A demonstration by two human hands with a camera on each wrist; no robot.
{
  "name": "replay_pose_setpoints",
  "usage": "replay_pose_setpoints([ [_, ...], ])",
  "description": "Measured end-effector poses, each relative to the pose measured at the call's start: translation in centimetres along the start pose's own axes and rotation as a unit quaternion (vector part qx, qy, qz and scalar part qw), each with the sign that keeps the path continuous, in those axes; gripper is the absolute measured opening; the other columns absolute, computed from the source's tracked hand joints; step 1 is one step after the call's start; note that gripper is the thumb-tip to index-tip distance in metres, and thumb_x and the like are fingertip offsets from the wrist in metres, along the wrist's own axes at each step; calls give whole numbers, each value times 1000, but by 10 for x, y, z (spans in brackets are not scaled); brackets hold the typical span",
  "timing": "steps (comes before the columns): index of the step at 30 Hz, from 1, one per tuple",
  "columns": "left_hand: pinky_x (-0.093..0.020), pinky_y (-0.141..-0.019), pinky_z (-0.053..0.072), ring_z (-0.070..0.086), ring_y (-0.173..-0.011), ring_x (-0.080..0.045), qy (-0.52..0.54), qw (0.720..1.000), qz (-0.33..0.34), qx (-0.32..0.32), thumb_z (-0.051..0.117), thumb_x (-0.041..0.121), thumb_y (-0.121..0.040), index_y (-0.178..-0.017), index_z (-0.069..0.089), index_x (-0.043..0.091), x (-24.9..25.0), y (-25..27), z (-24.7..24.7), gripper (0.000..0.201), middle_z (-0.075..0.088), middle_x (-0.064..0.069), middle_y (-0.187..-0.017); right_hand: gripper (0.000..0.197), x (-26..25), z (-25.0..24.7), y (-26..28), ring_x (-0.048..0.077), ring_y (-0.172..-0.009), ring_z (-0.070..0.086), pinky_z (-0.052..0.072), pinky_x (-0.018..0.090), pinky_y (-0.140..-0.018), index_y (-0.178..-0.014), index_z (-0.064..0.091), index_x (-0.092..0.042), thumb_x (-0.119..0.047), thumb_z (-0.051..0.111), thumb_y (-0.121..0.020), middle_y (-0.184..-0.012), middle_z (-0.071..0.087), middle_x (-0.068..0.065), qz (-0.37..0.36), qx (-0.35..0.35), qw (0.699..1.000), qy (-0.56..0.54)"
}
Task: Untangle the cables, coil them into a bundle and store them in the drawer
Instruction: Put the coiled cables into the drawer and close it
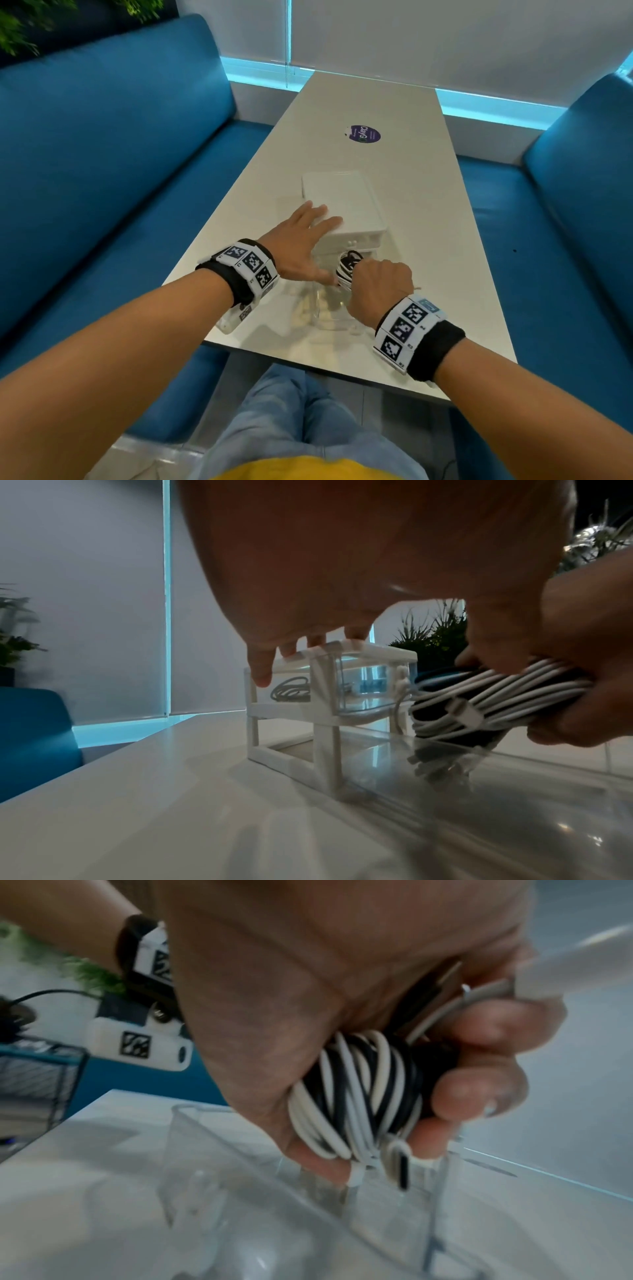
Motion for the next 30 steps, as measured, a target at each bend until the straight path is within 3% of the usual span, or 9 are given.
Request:
replay_pose_setpoints([
  [2, -44, -119, 3, -18, -147, -22, -25, 1000, 4, 9, 70, 73, -61, -153, 3, 31, 2, -2, 4, 122, -6, -2, -163, 22, -10, 3, -1, 19, -70, 50, 37, 30, -66, -82, 42, -17, -32, 57, -89, -71, 49, -3, -14, 3, 1000, 5],
  [5, -45, -119, 10, -10, -148, -26, -61, 997, 6, 42, 77, 68, -58, -153, 4, 32, 1, -4, 9, 125, 1, -6, -162, 35, -21, 13, -4, 22, -81, 61, 36, 31, -65, -94, 50, -14, -49, 47, -93, -87, 59, 0, -21, 7, 999, -33],
  [9, -44, -117, 16, -3, -148, -28, -60, 996, 7, 60, 79, 56, -67, -153, 9, 32, -2, -6, 9, 114, 8, -7, -162, 58, -19, 26, -9, 26, -85, 64, 37, 31, -66, -100, 55, -10, -64, 34, -92, -95, 64, 4, 3, 4, 997, -83],
  [17, -44, -111, 30, 15, -143, -29, -37, 991, 12, 125, 76, 40, -78, -148, 28, 31, -5, -8, 9, 86, 28, -4, -154, 61, -19, 33, -10, 27, -92, 64, 40, 32, -70, -106, 54, -7, -64, 35, -92, -102, 64, 7, 58, -24, 988, -140],
  [19, -43, -110, 30, 18, -141, -28, -35, 990, 1, 140, 78, 39, -75, -146, 32, 32, -4, -9, 10, 86, 31, -4, -152, 65, -20, 33, -10, 28, -98, 61, 43, 34, -74, -113, 51, -5, -65, 38, -90, -110, 61, 11, 84, -43, 982, -164],
  [21, -42, -110, 28, 22, -140, -27, -40, 987, -11, 153, 81, 42, -71, -144, 34, 33, -3, -12, 11, 88, 34, -2, -150, 72, -21, 34, -8, 32, -109, 53, 43, 38, -87, -123, 45, -1, -65, 41, -89, -123, 50, 15, 104, -62, 974, -193],
  [25, -45, -114, 22, 25, -134, -27, -63, 986, -23, 151, 82, 45, -66, -145, 33, 34, -1, -18, 8, 93, 37, -2, -142, 75, -17, 34, -2, 34, -114, 44, 39, 40, -98, -134, 33, 4, -56, 42, -92, -132, 32, 16, 59, -85, 973, -207],
  [28, -52, -113, 20, 27, -133, -30, -107, 984, -22, 140, 77, 50, -69, -145, 28, 38, 1, -20, 9, 91, 36, -5, -139, 76, -13, 33, 5, 33, -117, 39, 36, 41, -100, -141, 22, 5, -53, 35, -93, -135, 29, 15, 32, -93, 978, -183],
  [30, -55, -113, 19, 26, -134, -31, -120, 983, -28, 138, 73, 49, -73, -145, 27, 38, 3, -21, 10, 87, 34, -6, -139, 72, -11, 29, 9, 35, -124, 34, 30, 45, -103, -141, 27, 3, -53, 24, -95, -138, 32, 15, 23, -73, 989, -125],
])
Point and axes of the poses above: each hand's wrist, its own y-axis away from the middle knuckle, its own z-axis out of the palm, x = y × z, the point moved 2 cm from there along -y, towards the middle knuckle
